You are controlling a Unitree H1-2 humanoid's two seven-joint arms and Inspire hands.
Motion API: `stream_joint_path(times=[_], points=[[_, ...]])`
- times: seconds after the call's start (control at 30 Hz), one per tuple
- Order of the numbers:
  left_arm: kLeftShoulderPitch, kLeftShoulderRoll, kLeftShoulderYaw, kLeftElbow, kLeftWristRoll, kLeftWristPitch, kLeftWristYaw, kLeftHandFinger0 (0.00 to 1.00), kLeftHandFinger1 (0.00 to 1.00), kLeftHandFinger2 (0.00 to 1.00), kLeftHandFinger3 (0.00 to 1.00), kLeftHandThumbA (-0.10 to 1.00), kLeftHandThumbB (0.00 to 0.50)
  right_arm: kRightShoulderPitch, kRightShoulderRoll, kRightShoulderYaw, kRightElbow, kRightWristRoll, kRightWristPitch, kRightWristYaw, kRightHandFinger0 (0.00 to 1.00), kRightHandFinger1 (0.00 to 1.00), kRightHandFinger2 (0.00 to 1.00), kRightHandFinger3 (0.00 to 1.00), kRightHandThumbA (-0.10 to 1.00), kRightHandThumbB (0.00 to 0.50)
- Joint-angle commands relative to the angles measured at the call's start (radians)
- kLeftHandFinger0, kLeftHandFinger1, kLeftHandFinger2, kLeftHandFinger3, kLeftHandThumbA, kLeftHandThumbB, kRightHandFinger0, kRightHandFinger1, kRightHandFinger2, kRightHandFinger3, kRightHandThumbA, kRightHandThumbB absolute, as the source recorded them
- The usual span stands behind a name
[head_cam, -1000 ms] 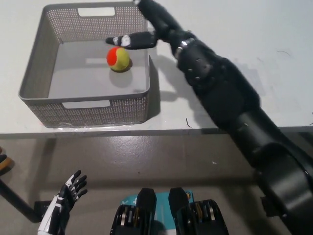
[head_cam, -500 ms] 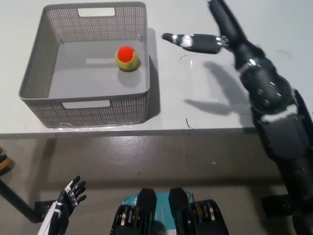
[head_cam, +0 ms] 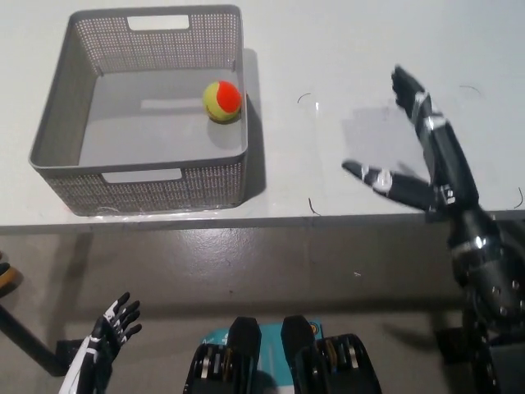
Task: Use the right hand to pick up a tennis ball and put it into a container on the left side
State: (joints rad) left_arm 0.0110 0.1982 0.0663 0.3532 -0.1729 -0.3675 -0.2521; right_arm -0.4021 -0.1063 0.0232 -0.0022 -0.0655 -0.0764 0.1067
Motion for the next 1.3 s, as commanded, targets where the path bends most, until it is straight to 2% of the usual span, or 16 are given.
stream_joint_path(times=[0.0,0.13,0.23,0.37,0.53,0.57,0.6,0.7,0.8,0.97,1.27], points=[[-0.016,0.01,0.016,-0.017,-0.014,-0.015,0.006,1.0,1.0,1.0,1.0,1.0,0.217,0.024,0.009,-0.022,0.01,0.08,-0.046,0.01,1.0,1.0,1.0,1.0,1.0,0.244],[-0.03,0.011,0.021,-0.007,-0.028,-0.013,-0.002,1.0,1.0,1.0,1.0,1.0,0.229,0.075,0.014,-0.016,0.077,0.108,-0.087,0.032,1.0,1.0,1.0,1.0,1.0,0.216],[-0.035,0.007,0.023,-0.01,-0.01,-0.013,0.013,1.0,1.0,1.0,1.0,1.0,0.24,0.104,0.014,-0.011,0.124,0.13,-0.115,0.049,1.0,1.0,1.0,1.0,0.99,0.173],[-0.044,0.01,0.025,-0.02,-0.009,-0.001,0.012,1.0,1.0,1.0,1.0,1.0,0.229,0.142,0.015,-0.022,0.163,0.15,-0.104,0.05,1.0,1.0,1.0,1.0,0.97,0.199],[-0.059,0.014,0.03,-0.015,-0.019,0.001,0.004,1.0,1.0,1.0,1.0,1.0,0.247,0.169,0.011,-0.024,0.21,0.182,-0.121,0.074,1.0,1.0,1.0,1.0,0.94,0.152],[-0.059,0.015,0.032,-0.017,-0.027,0.007,0.0,1.0,1.0,1.0,1.0,1.0,0.25,0.181,0.012,-0.022,0.223,0.188,-0.129,0.08,1.0,1.0,1.0,1.0,0.96,0.182],[-0.064,0.015,0.034,-0.017,-0.034,0.013,-0.003,1.0,1.0,1.0,1.0,1.0,0.25,0.185,0.013,-0.02,0.228,0.191,-0.13,0.084,1.0,1.0,1.0,1.0,0.97,0.184],[-0.071,0.016,0.037,-0.017,-0.036,0.021,-0.004,1.0,1.0,1.0,1.0,1.0,0.251,0.207,0.016,-0.015,0.242,0.189,-0.135,0.085,1.0,1.0,1.0,1.0,1.0,0.231],[-0.077,0.018,0.035,-0.014,-0.028,0.02,-0.003,1.0,1.0,1.0,1.0,1.0,0.27,0.234,0.014,-0.007,0.246,0.173,-0.143,0.084,1.0,1.0,1.0,1.0,1.0,0.217],[-0.082,0.018,0.039,-0.016,-0.031,0.026,-0.002,1.0,1.0,1.0,1.0,1.0,0.274,0.261,0.026,-0.022,0.281,0.249,-0.163,0.123,1.0,1.0,1.0,1.0,0.99,0.216],[-0.079,0.013,0.038,-0.018,-0.029,0.029,-0.002,1.0,1.0,1.0,1.0,1.0,0.269,0.322,0.056,-0.01,0.278,0.3,-0.143,0.16,1.0,1.0,1.0,1.0,0.93,0.145]])
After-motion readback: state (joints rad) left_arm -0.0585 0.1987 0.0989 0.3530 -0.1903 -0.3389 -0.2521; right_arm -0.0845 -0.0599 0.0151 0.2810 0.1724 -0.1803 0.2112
